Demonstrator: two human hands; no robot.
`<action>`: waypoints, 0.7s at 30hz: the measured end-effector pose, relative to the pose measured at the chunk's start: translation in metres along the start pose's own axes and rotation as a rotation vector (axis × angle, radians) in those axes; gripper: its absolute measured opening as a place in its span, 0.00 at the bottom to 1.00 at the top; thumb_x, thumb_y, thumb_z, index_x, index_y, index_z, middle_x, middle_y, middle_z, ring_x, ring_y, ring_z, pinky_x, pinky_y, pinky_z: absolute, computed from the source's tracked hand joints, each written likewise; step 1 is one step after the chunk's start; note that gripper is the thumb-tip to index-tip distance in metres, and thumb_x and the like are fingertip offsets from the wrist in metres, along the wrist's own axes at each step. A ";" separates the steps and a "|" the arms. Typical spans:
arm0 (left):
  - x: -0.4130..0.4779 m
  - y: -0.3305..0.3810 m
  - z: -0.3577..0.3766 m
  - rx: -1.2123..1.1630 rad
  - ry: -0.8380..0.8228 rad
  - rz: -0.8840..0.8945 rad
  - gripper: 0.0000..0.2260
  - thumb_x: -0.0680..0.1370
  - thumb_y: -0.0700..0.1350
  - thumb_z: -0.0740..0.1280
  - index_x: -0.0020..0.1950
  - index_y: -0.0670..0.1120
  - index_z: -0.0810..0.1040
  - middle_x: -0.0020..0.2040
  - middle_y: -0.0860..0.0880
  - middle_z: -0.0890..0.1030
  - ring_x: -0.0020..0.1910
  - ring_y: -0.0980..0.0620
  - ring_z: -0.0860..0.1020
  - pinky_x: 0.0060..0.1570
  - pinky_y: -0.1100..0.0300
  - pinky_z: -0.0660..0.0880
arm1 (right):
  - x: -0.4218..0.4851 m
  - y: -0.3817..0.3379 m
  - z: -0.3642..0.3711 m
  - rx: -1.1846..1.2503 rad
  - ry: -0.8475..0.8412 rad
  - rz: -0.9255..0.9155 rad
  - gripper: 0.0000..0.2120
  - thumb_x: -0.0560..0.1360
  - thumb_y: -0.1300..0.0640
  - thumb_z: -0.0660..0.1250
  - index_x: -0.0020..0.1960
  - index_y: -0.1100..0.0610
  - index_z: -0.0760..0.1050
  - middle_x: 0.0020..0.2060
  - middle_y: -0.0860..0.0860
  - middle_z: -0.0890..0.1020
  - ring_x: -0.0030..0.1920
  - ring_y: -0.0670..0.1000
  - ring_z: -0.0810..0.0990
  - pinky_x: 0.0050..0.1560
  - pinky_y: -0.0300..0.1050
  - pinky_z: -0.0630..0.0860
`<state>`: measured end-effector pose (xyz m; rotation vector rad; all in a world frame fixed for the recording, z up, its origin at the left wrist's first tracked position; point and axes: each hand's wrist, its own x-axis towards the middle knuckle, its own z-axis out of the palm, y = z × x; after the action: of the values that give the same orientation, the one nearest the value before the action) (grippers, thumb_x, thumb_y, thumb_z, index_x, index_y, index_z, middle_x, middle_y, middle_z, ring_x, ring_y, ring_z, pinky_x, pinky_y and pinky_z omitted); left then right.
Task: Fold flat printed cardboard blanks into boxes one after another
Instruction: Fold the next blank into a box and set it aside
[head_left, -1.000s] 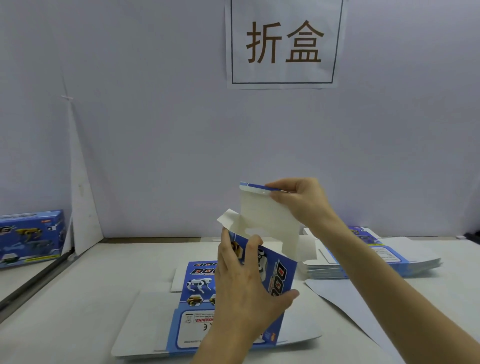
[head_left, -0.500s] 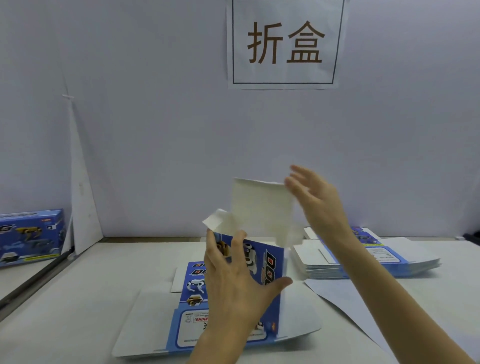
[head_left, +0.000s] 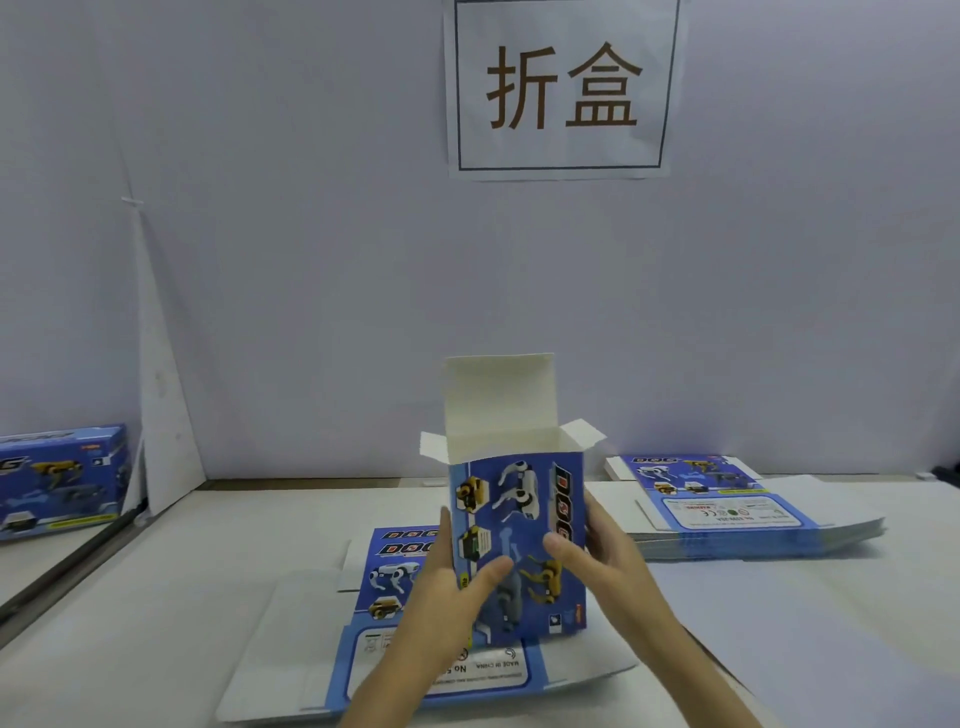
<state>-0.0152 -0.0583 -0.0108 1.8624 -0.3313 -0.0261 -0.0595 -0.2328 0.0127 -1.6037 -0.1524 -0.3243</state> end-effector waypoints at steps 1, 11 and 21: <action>0.000 -0.004 0.002 -0.015 0.032 0.012 0.19 0.74 0.56 0.66 0.63 0.54 0.72 0.57 0.56 0.79 0.56 0.56 0.77 0.41 0.74 0.74 | -0.001 0.004 0.002 -0.005 0.004 0.013 0.29 0.69 0.53 0.69 0.68 0.45 0.67 0.60 0.47 0.79 0.59 0.47 0.80 0.50 0.47 0.81; -0.001 -0.006 -0.003 -0.059 0.102 0.046 0.12 0.69 0.60 0.63 0.48 0.56 0.76 0.42 0.60 0.81 0.42 0.66 0.79 0.33 0.76 0.71 | -0.001 0.018 0.010 -0.050 0.039 0.060 0.34 0.66 0.47 0.72 0.68 0.40 0.62 0.61 0.41 0.76 0.59 0.41 0.79 0.48 0.46 0.82; -0.004 -0.005 -0.003 -0.098 0.160 0.083 0.15 0.69 0.60 0.63 0.46 0.51 0.78 0.37 0.56 0.81 0.35 0.57 0.78 0.29 0.74 0.70 | -0.005 0.008 0.015 -0.086 0.031 0.059 0.30 0.65 0.49 0.73 0.63 0.39 0.64 0.58 0.38 0.74 0.53 0.31 0.77 0.39 0.35 0.79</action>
<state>-0.0179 -0.0535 -0.0150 1.7404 -0.2910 0.1596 -0.0596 -0.2182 0.0029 -1.6839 -0.0680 -0.3127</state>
